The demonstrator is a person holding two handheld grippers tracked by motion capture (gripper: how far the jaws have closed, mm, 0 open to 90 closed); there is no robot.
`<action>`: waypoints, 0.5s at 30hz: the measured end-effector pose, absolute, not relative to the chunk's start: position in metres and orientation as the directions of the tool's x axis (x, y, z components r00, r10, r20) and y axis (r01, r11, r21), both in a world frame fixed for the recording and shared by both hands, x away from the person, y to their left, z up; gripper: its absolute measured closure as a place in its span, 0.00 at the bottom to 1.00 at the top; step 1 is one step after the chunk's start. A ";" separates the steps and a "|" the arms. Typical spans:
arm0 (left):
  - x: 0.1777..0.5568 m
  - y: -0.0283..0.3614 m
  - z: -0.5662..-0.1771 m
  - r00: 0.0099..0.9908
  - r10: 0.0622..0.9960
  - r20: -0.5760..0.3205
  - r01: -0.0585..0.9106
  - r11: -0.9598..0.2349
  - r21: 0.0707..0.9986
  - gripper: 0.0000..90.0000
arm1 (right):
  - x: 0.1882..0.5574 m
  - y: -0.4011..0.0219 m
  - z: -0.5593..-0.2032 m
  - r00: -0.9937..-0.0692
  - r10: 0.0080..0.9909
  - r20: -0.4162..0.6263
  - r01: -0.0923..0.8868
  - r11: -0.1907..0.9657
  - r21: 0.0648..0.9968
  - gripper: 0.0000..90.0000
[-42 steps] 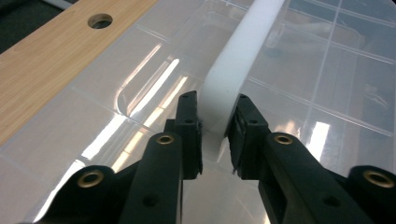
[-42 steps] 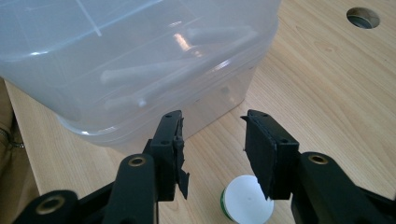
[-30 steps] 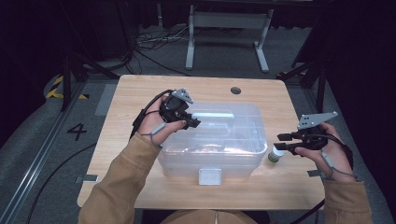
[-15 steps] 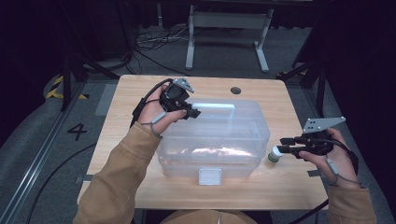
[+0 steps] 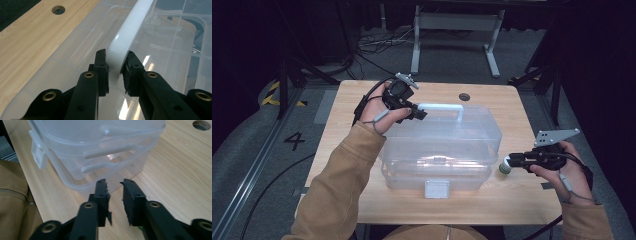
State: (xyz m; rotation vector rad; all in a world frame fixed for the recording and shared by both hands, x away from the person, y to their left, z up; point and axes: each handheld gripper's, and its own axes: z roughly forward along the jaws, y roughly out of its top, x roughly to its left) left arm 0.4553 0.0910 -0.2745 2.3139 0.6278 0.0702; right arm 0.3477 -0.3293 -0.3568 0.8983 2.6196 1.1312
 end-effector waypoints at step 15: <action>0.463 0.091 -0.270 0.871 0.466 -0.157 0.445 -0.611 0.655 0.84 | 0.341 -0.310 -0.351 -0.853 0.508 0.121 0.417 0.525 0.742 1.00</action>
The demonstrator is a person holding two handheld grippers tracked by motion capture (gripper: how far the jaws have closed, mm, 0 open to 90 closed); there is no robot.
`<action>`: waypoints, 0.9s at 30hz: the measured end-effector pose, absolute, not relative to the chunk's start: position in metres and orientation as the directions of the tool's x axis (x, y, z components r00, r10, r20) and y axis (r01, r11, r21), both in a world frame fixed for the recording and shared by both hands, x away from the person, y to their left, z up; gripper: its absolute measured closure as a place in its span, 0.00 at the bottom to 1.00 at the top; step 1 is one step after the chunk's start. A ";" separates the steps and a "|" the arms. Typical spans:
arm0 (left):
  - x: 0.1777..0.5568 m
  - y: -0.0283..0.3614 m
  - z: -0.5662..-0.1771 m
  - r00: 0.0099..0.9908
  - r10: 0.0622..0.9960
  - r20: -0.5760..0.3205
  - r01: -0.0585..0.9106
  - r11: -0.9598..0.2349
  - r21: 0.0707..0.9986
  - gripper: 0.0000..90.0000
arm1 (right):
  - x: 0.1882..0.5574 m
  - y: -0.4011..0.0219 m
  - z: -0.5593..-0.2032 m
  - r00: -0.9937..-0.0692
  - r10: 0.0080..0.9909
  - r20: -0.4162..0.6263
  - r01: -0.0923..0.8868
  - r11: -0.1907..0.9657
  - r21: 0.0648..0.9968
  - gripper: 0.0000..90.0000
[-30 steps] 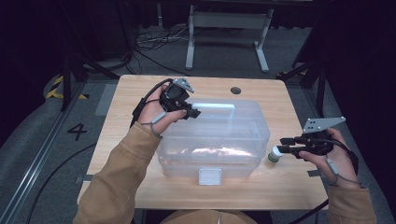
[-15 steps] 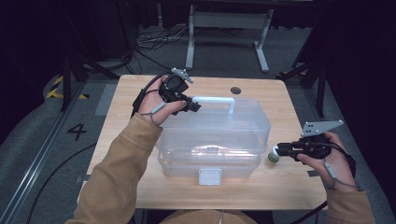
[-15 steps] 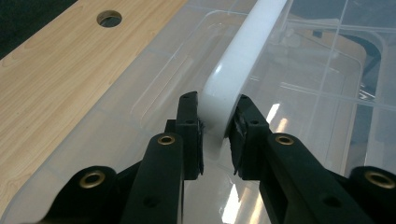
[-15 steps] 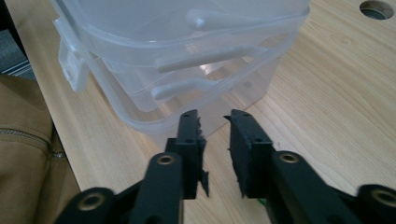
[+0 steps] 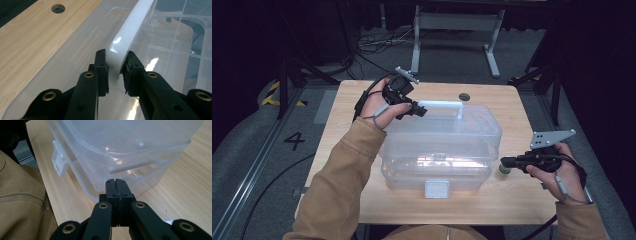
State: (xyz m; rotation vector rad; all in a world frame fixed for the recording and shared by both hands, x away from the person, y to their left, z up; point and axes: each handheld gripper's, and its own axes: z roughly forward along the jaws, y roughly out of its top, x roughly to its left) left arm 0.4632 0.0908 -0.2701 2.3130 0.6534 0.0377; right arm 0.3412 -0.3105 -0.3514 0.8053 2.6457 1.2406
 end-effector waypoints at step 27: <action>0.448 0.104 -0.257 0.853 0.509 -0.114 0.421 -0.543 0.726 0.52 | 0.338 -0.294 -0.340 -0.865 0.490 0.108 0.381 0.502 0.776 1.00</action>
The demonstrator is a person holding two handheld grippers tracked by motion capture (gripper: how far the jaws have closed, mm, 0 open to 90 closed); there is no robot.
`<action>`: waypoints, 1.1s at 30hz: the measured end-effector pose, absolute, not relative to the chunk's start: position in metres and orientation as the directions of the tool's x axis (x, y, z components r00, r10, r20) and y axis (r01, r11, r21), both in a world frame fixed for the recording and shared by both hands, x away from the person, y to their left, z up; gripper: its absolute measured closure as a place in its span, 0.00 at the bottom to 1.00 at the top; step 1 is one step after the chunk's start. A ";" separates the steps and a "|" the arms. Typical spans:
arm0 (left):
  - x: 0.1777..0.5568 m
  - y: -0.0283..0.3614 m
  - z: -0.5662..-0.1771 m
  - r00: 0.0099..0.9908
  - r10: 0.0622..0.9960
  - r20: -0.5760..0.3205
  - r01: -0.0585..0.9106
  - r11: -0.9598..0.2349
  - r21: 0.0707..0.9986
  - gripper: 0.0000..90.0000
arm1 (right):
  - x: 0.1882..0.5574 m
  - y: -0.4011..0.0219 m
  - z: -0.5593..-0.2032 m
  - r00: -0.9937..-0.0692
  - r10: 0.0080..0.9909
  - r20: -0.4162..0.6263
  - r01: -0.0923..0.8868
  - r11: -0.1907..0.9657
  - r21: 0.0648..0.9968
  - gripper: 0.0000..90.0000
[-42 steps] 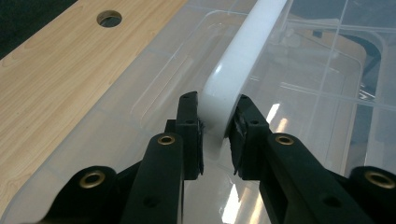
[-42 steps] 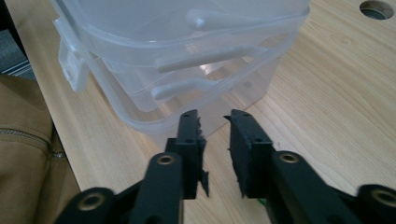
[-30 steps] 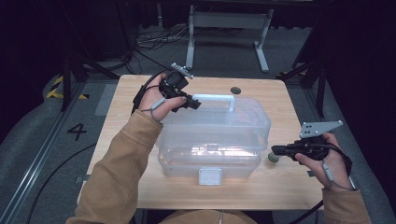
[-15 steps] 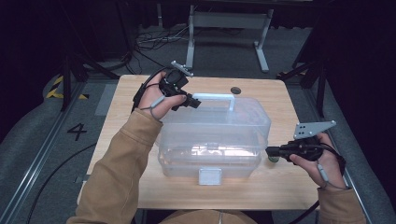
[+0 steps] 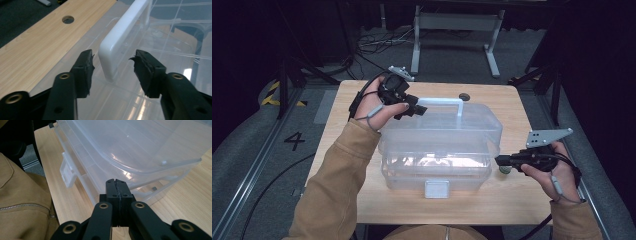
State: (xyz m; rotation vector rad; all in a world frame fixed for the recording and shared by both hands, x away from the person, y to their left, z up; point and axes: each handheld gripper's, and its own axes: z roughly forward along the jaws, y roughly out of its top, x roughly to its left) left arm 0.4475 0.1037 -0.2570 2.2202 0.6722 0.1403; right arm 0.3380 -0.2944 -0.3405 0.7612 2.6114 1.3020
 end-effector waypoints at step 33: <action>0.377 0.172 -0.230 0.827 0.551 -0.114 0.391 -0.416 0.821 0.85 | 0.360 -0.290 -0.321 -0.832 0.549 0.082 0.338 0.383 0.860 1.00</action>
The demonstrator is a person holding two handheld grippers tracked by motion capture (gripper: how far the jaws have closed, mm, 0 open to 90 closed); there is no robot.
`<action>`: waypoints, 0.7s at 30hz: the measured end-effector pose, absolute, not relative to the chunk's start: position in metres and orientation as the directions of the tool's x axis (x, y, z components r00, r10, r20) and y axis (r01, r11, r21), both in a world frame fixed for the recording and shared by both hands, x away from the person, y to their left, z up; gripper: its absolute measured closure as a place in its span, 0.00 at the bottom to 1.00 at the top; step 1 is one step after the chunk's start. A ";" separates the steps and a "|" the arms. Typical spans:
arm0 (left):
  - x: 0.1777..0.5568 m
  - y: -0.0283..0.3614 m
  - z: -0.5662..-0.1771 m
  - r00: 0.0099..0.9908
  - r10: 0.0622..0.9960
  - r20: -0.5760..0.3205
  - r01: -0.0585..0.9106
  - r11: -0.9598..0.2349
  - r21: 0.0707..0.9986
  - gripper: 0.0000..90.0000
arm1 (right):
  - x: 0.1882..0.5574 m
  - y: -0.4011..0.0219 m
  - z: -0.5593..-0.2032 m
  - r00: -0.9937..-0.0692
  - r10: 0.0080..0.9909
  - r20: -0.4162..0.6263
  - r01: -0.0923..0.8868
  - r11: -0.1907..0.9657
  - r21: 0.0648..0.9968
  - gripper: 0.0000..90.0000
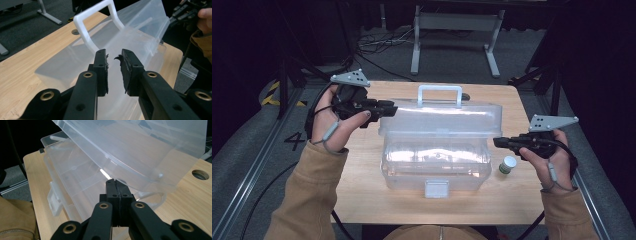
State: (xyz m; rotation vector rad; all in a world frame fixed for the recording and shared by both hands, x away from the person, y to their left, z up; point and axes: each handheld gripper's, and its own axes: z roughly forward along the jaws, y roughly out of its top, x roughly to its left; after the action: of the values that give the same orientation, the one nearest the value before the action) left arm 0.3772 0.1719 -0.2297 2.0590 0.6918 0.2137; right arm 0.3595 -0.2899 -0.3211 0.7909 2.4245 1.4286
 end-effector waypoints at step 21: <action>0.358 0.179 -0.265 0.810 0.571 -0.135 0.431 -0.422 0.798 0.87 | 0.371 -0.288 -0.314 -0.788 0.611 0.071 0.302 0.284 0.910 1.00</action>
State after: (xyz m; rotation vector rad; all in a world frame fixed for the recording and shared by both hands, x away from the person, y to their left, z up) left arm 0.3578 0.1789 -0.2649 2.0785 0.7386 0.1943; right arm 0.3711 -0.2877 -0.3136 0.8336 2.2650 1.5065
